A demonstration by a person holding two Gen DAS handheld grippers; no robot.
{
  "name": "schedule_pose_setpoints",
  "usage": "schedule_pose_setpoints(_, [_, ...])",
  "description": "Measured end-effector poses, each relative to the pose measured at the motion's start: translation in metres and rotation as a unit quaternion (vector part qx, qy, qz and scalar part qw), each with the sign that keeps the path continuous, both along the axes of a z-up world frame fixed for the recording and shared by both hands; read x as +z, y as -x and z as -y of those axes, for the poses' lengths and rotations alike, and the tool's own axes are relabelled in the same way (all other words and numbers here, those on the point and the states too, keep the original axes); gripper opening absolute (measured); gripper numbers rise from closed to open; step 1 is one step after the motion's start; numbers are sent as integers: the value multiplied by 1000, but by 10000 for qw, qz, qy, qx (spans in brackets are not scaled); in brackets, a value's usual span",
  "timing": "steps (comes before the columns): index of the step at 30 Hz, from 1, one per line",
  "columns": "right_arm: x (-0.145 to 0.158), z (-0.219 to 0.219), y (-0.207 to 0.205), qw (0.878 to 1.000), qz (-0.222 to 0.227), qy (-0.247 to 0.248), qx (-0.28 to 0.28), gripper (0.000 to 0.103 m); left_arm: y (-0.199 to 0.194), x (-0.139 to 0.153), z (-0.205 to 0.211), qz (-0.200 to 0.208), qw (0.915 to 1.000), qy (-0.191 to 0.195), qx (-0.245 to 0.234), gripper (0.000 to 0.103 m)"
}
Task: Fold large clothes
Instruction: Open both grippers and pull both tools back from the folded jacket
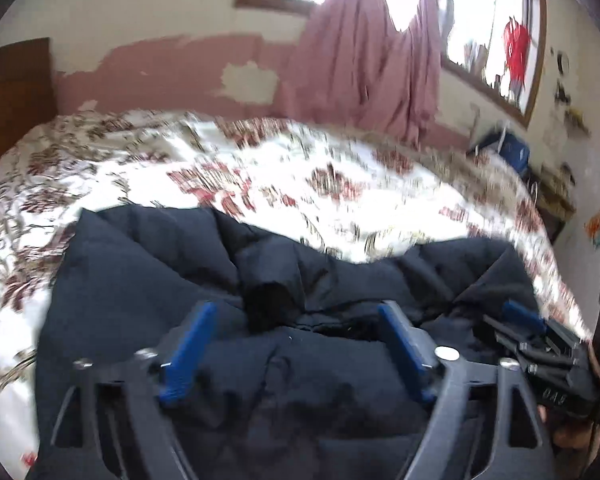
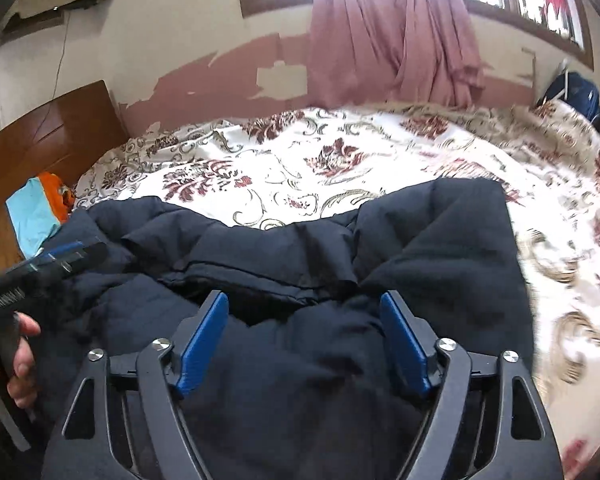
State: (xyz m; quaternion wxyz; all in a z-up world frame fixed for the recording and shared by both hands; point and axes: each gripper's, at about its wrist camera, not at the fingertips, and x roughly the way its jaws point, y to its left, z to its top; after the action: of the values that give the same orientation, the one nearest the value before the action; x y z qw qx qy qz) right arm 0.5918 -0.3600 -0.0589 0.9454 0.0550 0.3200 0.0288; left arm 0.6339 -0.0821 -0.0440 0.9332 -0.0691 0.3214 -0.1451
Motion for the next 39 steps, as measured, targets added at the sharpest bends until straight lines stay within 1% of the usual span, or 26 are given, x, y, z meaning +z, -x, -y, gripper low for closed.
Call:
schedule_pose_setpoints(1, [8, 1, 8, 10000, 43, 17, 20, 83, 7, 6, -5, 19, 10000, 51, 68, 94])
schedule_pose_setpoints(3, [23, 3, 25, 9999, 157, 21, 12, 91, 19, 16, -9, 27, 9999, 41, 161, 94])
schedule_pose_setpoints(4, [32, 4, 33, 9997, 228, -7, -7, 92, 28, 23, -11, 62, 9998, 4, 193, 94])
schedule_pose_setpoints(6, [48, 7, 54, 9991, 397, -145, -13, 101, 45, 34, -14, 179, 9997, -62, 183, 95])
schedule_pose_setpoints(12, [87, 4, 112, 9963, 786, -346, -7, 101, 119, 74, -22, 715, 9974, -27, 35, 98])
schedule_pose_setpoints(14, [97, 3, 132, 9952, 892, -399, -20, 101, 140, 83, -22, 840, 9965, -35, 12, 99])
schedule_pose_setpoints(17, [107, -4, 158, 9938, 1042, -397, 1, 101, 171, 93, -22, 951, 9953, -149, 59, 100])
schedule_pose_setpoints(20, [116, -9, 190, 9913, 1272, -340, 82, 101, 199, 98, -27, 1059, 9943, -79, 99, 101])
schedule_pose_setpoints(21, [117, -12, 197, 9908, 1310, -327, 100, 101, 207, 100, -29, 1079, 9941, -44, 108, 102])
schedule_pose_setpoints(25, [121, -20, 228, 9893, 1432, -231, 147, 101, 237, 99, -38, 1097, 9939, -11, 150, 103])
schedule_pose_setpoints(32, [125, -25, 270, 9884, 1510, -106, 139, 101, 273, 95, -59, 1177, 9924, -97, 355, 103])
schedule_pose_setpoints(36, [124, -28, 288, 9889, 1481, -15, 139, 101, 290, 89, -72, 1131, 9926, -37, 450, 103])
schedule_pose_setpoints(39, [123, -30, 301, 9887, 1487, 41, 168, 101, 302, 85, -78, 1145, 9920, -112, 525, 103])
